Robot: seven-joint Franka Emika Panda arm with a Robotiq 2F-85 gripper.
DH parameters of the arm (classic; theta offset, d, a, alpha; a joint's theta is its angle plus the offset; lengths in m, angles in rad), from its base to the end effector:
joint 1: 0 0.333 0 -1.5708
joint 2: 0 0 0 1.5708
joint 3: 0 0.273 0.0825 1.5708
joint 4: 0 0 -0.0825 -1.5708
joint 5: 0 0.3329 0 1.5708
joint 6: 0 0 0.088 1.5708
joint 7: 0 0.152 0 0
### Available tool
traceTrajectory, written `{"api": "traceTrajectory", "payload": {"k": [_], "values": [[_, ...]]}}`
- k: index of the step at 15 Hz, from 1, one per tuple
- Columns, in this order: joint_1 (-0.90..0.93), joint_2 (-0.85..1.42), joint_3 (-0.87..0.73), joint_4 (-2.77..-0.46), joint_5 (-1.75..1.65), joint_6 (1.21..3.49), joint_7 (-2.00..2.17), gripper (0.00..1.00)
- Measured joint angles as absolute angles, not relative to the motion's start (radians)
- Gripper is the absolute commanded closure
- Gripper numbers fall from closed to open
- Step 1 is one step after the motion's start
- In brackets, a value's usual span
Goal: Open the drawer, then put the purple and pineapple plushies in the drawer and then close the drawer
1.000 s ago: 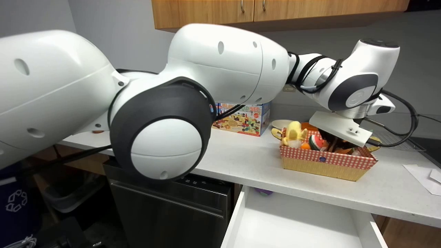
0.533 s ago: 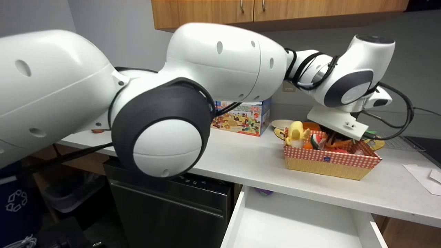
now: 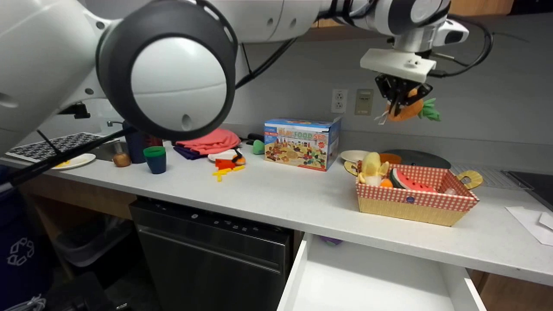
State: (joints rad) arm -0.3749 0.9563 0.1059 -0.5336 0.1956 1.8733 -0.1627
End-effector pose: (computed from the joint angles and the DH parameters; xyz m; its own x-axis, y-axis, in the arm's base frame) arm 0.7026 -0.2124 0.4299 0.8882 -0.2176 0.4046 -0.1389 -0.9667 -0.2150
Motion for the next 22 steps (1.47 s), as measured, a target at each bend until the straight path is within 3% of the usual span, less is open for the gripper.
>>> {"api": "traceTrajectory", "payload": {"k": [8, 22], "values": [[-0.386, 0.793, -0.009, -0.68, 0.125, 1.656, 0.142, 0.97], [-0.448, 0.575, -0.152, -1.38, 0.146, 1.771, 0.561, 0.97]]}}
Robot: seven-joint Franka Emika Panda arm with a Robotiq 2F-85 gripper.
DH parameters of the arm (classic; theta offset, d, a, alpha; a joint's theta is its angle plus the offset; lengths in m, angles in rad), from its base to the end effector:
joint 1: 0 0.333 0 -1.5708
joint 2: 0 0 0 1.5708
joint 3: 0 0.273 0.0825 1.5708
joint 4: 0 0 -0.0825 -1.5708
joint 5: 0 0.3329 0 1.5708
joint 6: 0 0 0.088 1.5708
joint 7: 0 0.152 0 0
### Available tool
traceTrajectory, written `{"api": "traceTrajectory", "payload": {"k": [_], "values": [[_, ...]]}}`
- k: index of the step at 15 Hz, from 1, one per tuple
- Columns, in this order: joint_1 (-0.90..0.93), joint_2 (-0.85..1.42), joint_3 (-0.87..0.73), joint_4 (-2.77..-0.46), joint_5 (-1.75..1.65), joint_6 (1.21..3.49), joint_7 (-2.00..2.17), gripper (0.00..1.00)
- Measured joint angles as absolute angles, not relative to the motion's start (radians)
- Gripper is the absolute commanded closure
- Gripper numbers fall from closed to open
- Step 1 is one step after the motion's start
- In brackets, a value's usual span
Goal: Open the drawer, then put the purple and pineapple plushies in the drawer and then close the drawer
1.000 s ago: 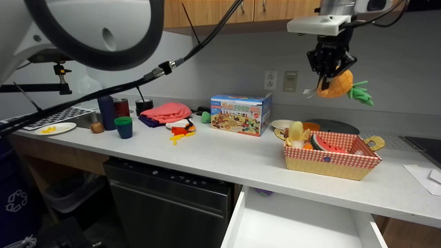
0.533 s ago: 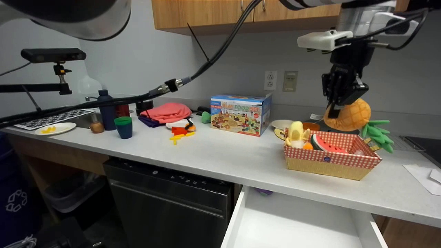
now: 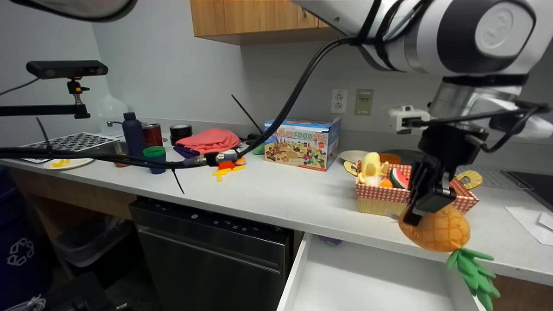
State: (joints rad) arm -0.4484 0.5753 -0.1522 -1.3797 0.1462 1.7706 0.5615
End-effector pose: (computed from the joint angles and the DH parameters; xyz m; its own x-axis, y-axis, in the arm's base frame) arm 0.5263 -0.3218 0.3064 0.3642 -0.9141 -0.1783 -0.9245 -0.3780 0.0492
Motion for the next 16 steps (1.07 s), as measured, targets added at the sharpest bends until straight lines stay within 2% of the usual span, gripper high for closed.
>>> {"api": "traceTrajectory", "payload": {"k": [1, 2, 4, 11, 16], "values": [[-0.452, 0.567, -0.161, -1.437, 0.147, 1.793, 0.571, 0.97], [-0.455, 0.56, -0.169, -1.494, 0.15, 1.817, 0.578, 0.65], [-0.45, 0.55, -0.207, -1.608, 0.185, 1.877, 0.579, 0.57], [-0.41, 0.45, -0.275, -1.998, 0.199, 2.209, 0.454, 0.02], [-0.347, 0.325, -0.279, -2.177, 0.128, 2.372, 0.302, 0.0]]}}
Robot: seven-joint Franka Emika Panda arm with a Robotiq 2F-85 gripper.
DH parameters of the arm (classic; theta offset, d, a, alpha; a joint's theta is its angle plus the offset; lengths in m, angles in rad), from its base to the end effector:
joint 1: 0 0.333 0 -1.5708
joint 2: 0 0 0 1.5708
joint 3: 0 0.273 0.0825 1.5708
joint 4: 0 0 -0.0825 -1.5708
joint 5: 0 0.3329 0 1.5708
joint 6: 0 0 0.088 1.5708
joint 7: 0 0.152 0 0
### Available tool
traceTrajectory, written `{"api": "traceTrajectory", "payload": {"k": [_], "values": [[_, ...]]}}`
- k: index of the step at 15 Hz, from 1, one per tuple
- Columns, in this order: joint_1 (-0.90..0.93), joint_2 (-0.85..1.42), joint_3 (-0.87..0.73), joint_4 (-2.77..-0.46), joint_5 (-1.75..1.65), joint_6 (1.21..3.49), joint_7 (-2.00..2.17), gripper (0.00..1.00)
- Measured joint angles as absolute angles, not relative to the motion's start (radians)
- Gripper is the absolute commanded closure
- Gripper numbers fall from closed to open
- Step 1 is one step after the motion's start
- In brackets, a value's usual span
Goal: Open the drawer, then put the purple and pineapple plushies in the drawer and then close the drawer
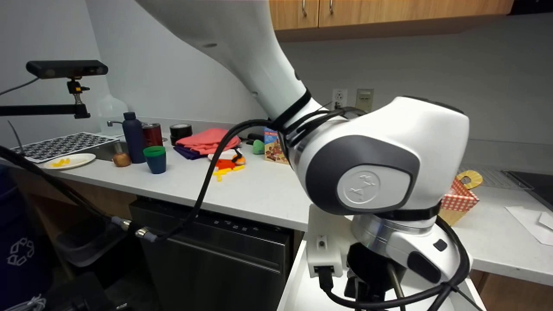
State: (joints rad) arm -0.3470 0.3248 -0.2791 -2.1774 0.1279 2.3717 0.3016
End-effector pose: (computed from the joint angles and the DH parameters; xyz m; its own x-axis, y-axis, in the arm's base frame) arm 0.4048 -0.2929 0.1915 0.5219 -0.8465 -0.1054 -0.8480 -0.5282 0.0434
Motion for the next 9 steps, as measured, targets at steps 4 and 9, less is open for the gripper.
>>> {"api": "traceTrajectory", "payload": {"k": [4, 9], "values": [[-0.333, 0.291, -0.272, -2.032, 0.087, 2.259, 0.18, 0.0], [-0.327, 0.292, -0.272, -1.993, 0.082, 2.226, 0.16, 0.0]]}}
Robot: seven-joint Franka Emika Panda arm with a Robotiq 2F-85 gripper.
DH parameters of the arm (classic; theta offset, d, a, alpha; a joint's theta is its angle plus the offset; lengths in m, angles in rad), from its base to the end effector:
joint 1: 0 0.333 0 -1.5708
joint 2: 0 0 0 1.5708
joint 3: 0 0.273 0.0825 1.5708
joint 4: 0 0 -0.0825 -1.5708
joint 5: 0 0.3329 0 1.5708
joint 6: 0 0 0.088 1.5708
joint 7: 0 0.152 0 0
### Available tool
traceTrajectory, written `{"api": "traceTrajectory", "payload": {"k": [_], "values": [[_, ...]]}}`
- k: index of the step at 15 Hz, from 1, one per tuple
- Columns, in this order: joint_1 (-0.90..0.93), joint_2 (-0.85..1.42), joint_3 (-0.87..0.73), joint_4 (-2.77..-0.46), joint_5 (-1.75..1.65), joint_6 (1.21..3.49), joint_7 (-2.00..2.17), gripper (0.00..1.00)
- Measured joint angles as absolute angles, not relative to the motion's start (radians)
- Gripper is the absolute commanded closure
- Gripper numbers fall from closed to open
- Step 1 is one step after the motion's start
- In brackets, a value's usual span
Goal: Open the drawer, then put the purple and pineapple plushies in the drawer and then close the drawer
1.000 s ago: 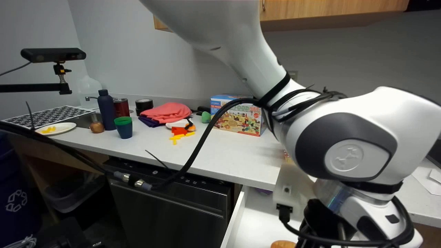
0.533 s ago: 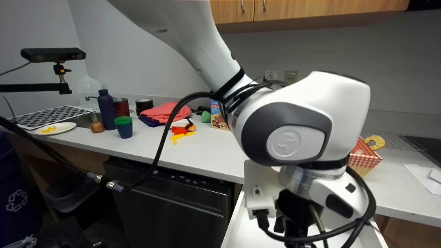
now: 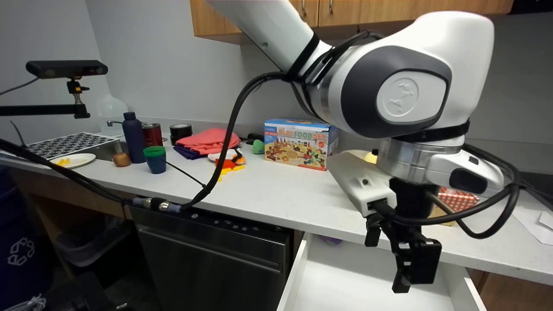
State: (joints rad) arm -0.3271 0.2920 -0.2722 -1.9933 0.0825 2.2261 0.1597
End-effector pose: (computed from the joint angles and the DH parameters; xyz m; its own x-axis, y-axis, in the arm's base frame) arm 0.4517 -0.3012 0.2634 0.6945 -0.7182 -0.0436 -0.7181 -0.6956 0.0217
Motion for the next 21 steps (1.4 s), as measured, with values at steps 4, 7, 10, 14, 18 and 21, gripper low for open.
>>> {"api": "traceTrajectory", "payload": {"k": [4, 7, 10, 14, 18, 21], "values": [[-0.327, 0.294, -0.275, -1.994, 0.057, 2.22, 0.147, 0.0], [-0.33, 0.292, -0.3, -1.992, -0.058, 2.17, 0.088, 0.0], [-0.353, 0.295, -0.325, -1.993, -0.133, 2.116, -0.048, 0.0], [-0.386, 0.333, -0.33, -1.981, -0.165, 2.064, -0.183, 0.0], [-0.385, 0.35, -0.323, -1.973, -0.168, 2.06, -0.195, 0.0], [-0.372, 0.381, -0.318, -1.974, -0.207, 2.061, -0.193, 0.0]]}}
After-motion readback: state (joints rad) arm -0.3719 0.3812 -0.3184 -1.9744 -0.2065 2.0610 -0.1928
